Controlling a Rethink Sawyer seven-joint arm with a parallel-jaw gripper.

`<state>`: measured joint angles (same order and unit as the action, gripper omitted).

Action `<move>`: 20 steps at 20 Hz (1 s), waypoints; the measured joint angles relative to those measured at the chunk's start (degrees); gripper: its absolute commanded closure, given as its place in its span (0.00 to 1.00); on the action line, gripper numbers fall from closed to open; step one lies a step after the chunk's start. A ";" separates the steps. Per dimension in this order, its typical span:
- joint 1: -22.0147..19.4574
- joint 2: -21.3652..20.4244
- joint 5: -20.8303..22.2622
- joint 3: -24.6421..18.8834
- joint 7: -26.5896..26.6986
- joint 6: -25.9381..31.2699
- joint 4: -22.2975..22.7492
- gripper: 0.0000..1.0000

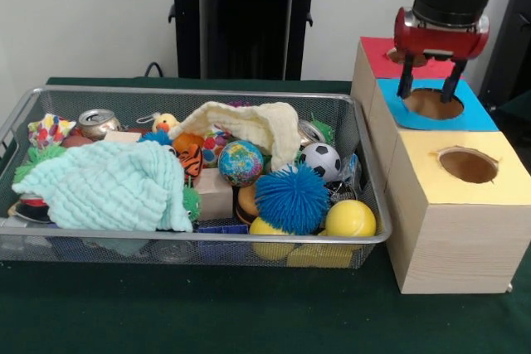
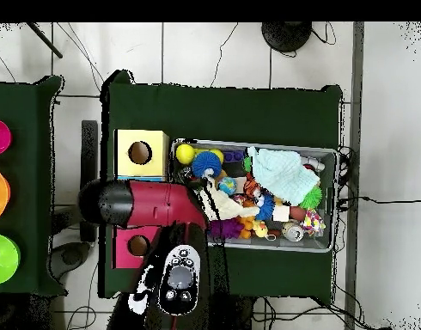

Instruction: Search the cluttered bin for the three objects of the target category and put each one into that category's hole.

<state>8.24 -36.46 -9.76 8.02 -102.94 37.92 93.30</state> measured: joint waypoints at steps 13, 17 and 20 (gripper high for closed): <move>-6.28 -7.63 3.14 1.82 0.00 16.49 -7.21 0.00; -8.97 -8.03 4.59 1.80 0.00 16.67 -9.98 0.00; -11.61 -7.63 6.13 1.80 0.00 16.68 -11.79 0.00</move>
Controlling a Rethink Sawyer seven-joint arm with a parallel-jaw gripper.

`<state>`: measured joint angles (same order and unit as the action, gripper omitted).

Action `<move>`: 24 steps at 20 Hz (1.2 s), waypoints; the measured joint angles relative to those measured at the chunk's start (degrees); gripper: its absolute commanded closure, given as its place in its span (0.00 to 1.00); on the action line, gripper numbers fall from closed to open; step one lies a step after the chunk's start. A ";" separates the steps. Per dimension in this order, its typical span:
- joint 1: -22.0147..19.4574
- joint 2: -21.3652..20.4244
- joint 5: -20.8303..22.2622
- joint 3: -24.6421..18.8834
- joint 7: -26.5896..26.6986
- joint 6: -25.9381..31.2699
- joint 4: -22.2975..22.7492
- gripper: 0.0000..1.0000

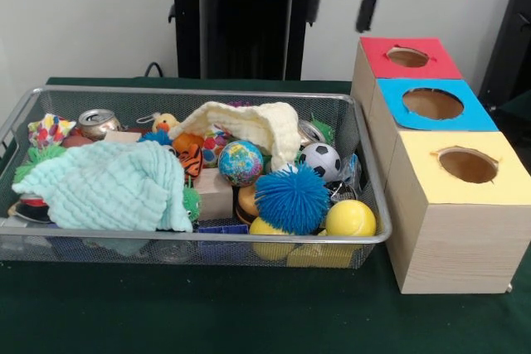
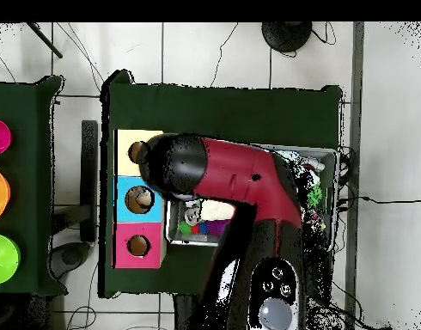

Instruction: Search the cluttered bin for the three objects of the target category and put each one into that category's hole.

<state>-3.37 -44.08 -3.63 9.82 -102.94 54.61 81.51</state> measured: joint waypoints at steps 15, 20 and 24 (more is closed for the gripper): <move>-12.29 3.46 7.26 -4.44 0.01 -4.91 -2.02 0.00; -14.53 4.33 10.07 -6.36 0.01 -8.85 -1.75 0.00; -15.59 4.59 11.68 -8.16 0.01 -10.71 -1.46 0.00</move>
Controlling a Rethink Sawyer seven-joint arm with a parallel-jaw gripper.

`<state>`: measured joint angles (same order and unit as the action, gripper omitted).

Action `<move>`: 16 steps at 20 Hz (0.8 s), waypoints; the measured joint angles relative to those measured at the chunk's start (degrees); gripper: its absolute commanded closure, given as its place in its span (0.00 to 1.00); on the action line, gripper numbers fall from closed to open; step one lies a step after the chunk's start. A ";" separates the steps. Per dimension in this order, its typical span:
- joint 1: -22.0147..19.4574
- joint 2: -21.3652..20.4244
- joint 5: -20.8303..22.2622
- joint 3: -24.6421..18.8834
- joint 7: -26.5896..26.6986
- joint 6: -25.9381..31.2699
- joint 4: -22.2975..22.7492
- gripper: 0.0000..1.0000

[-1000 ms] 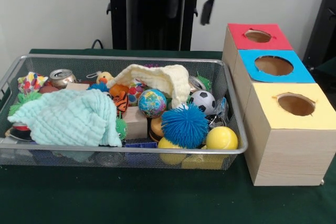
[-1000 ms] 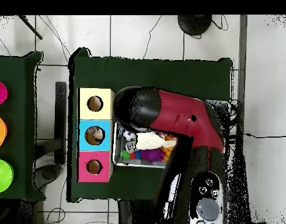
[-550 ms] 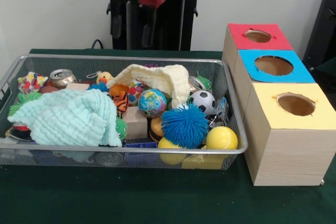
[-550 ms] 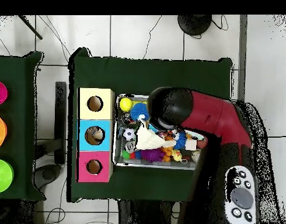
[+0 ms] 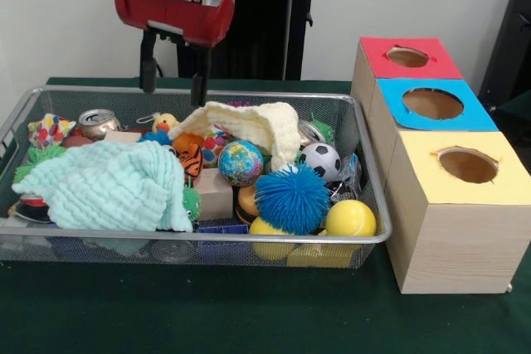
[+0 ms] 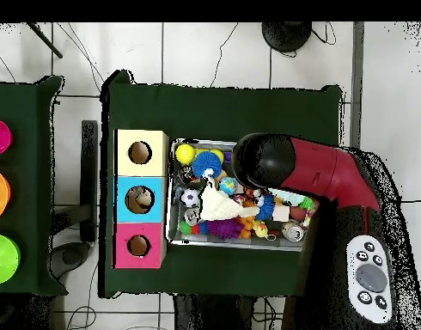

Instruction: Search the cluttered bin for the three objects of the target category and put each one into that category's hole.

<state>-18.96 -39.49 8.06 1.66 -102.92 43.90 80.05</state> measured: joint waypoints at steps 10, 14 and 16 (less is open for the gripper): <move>-1.95 0.98 2.16 -4.61 0.00 -2.23 1.08 0.00; -2.43 1.00 2.76 -5.99 0.00 -2.70 2.29 0.00; -2.54 1.00 2.92 -6.46 0.00 -2.90 3.01 0.00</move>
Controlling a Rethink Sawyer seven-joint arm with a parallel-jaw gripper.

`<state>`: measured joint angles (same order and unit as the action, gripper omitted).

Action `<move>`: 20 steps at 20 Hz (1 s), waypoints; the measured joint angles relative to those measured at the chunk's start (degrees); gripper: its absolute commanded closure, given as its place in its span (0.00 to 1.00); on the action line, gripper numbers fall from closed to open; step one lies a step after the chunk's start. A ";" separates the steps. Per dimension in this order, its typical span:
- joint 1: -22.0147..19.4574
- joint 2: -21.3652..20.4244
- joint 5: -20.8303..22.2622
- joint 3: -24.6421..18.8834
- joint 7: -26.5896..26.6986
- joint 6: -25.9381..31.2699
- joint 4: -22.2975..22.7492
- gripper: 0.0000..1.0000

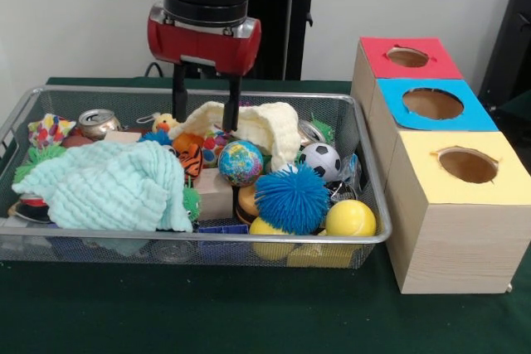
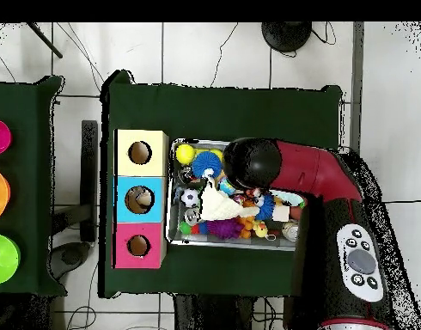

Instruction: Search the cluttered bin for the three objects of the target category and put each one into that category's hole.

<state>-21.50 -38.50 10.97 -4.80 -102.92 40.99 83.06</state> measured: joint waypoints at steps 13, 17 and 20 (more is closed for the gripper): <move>0.93 -0.01 0.48 -1.22 0.00 -2.87 3.58 0.00; 2.04 0.00 0.54 -1.23 0.00 -4.09 4.74 0.00; 3.19 -0.01 0.55 -1.23 0.00 -5.02 5.67 0.00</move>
<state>-18.31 -38.50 11.53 -6.03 -102.92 35.97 88.73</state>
